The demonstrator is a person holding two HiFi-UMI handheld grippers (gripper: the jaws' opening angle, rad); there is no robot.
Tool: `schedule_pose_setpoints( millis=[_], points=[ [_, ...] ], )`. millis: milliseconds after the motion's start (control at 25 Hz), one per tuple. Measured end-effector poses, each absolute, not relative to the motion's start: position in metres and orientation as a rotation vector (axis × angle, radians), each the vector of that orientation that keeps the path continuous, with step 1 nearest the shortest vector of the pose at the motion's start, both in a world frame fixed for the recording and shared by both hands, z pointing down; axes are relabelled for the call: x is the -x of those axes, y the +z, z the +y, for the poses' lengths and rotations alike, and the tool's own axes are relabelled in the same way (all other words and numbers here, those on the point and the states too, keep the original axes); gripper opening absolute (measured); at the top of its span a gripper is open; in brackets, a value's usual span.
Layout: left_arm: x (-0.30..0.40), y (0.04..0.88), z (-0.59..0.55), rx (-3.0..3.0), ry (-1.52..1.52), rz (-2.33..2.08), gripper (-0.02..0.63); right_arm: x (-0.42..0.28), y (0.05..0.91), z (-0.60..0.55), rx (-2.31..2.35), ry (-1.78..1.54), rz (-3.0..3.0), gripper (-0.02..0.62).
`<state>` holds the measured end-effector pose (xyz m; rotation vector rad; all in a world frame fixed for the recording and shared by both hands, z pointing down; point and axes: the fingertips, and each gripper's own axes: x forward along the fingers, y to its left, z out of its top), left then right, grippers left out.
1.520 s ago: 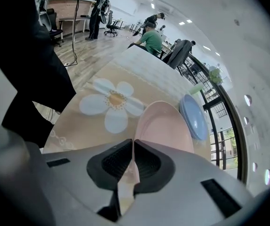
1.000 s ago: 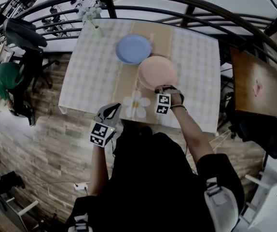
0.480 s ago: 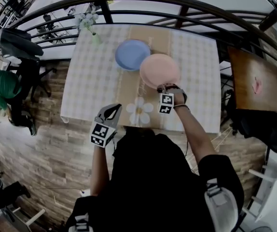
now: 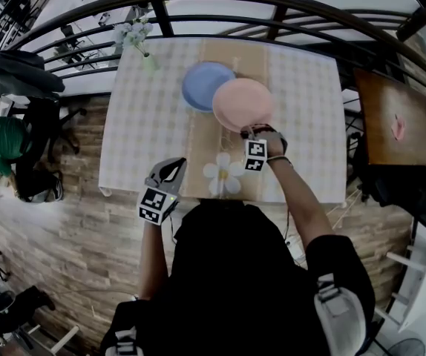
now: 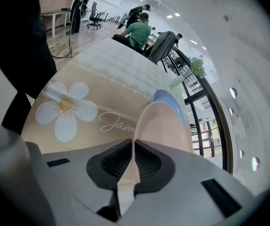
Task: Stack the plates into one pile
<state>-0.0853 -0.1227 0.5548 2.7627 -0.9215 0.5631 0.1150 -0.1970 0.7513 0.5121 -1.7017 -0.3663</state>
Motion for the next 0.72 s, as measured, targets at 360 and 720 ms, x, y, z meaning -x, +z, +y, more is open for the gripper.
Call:
schedule_pose_setpoints(
  millis=[360,720],
  points=[
    [0.113,0.56,-0.152,-2.767,0.566,-0.909,0.0,-0.087,0.752,-0.229,-0.532,-0.373,-1.698,0.018],
    [0.134,0.566,-0.174,-2.759,0.567,-0.897,0.0,-0.061,0.756,-0.253,-0.528,-0.363,-1.71,0.018]
  ],
)
